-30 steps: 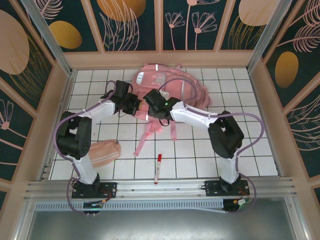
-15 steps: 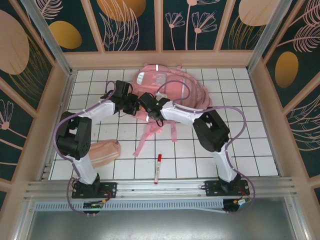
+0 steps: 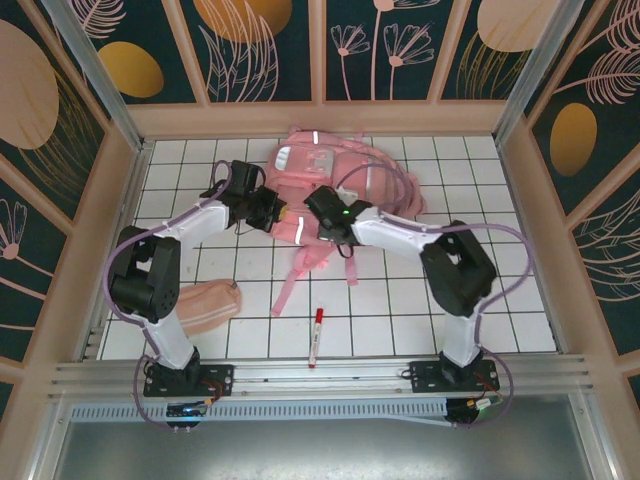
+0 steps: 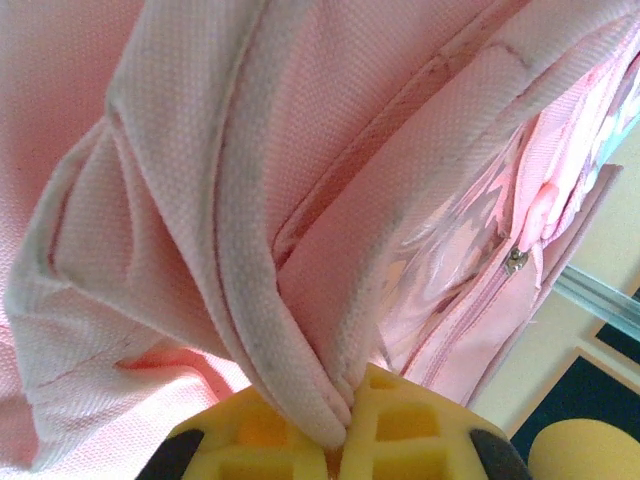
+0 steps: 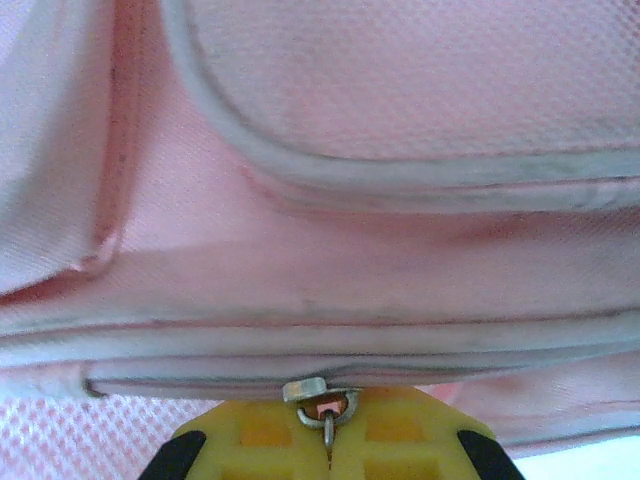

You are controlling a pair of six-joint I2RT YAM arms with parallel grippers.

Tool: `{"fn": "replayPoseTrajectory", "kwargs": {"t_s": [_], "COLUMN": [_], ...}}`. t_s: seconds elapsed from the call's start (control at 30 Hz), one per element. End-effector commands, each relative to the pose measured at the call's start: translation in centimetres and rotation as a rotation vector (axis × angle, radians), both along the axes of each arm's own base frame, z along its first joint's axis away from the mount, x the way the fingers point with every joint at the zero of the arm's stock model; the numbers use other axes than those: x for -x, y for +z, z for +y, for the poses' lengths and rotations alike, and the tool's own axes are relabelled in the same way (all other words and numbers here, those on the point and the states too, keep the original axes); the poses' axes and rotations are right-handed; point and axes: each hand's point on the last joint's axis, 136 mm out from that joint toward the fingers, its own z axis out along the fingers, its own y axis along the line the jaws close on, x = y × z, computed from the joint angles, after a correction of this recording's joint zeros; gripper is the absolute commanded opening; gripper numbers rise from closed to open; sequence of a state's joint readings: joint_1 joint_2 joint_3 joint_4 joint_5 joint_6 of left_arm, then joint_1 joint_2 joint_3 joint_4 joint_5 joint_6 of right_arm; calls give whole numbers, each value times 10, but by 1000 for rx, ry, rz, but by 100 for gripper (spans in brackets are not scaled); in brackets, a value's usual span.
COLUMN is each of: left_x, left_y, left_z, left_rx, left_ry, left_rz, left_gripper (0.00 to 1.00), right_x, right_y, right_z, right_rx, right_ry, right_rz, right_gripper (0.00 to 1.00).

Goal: Pack the student bag

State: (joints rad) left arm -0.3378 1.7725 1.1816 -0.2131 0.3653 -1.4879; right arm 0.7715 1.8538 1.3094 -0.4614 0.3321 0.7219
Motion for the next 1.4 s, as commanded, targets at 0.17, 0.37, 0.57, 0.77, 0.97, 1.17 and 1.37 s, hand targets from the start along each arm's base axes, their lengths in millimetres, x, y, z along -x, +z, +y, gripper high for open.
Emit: {"fn": "replayPoseTrajectory", "kwargs": {"t_s": [0.17,0.37,0.57,0.77,0.97,1.17,1.37], "left_x": [-27,-53,-90,-159,-131,-38,1], "left_y": [-4,-13,-18,6,31,32,42], "left_z": [40,64,83,86,87,91,49], "left_rx": [-181,-304,-354,-411,-358,-277,-121], "left_ry": [-195,-289,-372,-439,-387,-274,-235], "left_rz": [-104,-110,-118,-261,-248,-185,-198], "left_gripper": [0,0,0,20,54,62,63], "right_x": [33,52,53,62,64,52,58], "right_y": [1,5,-5,6,54,66,60], "right_z": [-34,-34,-44,-13,81,135,165], "right_rx": [-96,-104,-57,-78,-234,-307,-348], "right_ry": [338,492,471,610,814,885,948], "right_rz": [76,75,75,32,-142,-214,-219], "right_gripper": [0,0,0,0,0,0,0]}}
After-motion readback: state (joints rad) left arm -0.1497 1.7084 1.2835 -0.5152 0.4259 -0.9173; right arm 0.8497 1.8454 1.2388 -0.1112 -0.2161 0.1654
